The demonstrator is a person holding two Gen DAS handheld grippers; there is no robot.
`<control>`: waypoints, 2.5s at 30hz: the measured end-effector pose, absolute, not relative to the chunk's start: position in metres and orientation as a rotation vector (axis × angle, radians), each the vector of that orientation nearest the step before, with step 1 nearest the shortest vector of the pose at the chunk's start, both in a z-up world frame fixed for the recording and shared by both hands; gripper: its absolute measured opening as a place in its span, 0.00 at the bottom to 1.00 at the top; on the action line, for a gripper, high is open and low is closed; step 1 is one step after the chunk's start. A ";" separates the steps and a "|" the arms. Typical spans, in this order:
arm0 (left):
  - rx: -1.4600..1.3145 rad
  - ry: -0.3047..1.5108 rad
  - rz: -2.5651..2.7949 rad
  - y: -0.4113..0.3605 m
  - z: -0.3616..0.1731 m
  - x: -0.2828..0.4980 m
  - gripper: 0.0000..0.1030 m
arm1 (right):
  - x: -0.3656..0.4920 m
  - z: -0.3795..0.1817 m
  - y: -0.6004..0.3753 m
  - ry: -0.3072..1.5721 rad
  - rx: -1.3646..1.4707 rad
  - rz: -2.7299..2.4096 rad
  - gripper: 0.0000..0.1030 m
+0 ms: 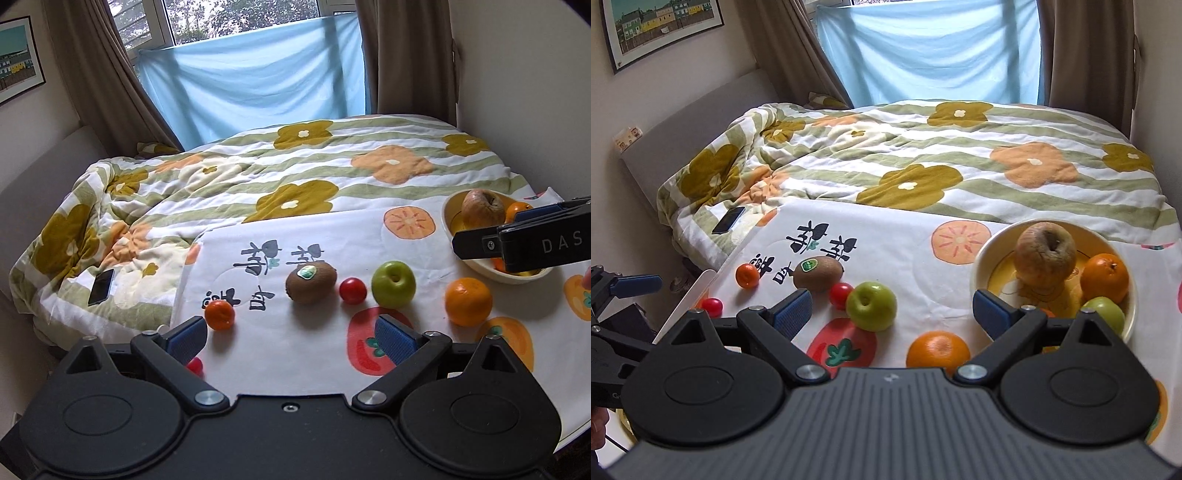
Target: Organize fruits
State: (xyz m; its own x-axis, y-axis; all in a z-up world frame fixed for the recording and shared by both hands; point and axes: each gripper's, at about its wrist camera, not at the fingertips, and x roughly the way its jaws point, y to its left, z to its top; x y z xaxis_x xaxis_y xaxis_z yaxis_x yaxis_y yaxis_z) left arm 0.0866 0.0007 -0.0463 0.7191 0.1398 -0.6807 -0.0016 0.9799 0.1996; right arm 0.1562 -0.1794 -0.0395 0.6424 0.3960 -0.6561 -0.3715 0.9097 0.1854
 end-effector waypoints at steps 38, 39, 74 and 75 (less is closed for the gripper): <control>0.279 0.925 -0.100 0.120 -0.147 0.194 0.53 | 0.215 -0.120 -0.024 0.817 -0.090 0.357 1.00; 0.273 0.925 -0.106 0.121 -0.148 0.195 0.48 | 0.217 -0.121 -0.021 0.817 -0.098 0.359 1.00; 0.175 0.904 -0.108 0.125 -0.132 0.184 0.38 | 0.248 -0.152 -0.005 0.873 -0.155 0.461 0.78; 0.173 0.904 -0.106 0.125 -0.132 0.183 0.38 | 0.248 -0.151 -0.005 0.873 -0.151 0.461 0.77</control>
State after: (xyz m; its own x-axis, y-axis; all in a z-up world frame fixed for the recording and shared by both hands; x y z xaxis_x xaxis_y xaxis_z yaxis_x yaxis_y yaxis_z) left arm 0.1828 0.1250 -0.1317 0.6145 -0.0189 -0.7887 0.1648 0.9807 0.1049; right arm 0.2475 -0.0052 -0.1513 0.5523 0.3275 -0.7666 -0.4483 0.8920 0.0580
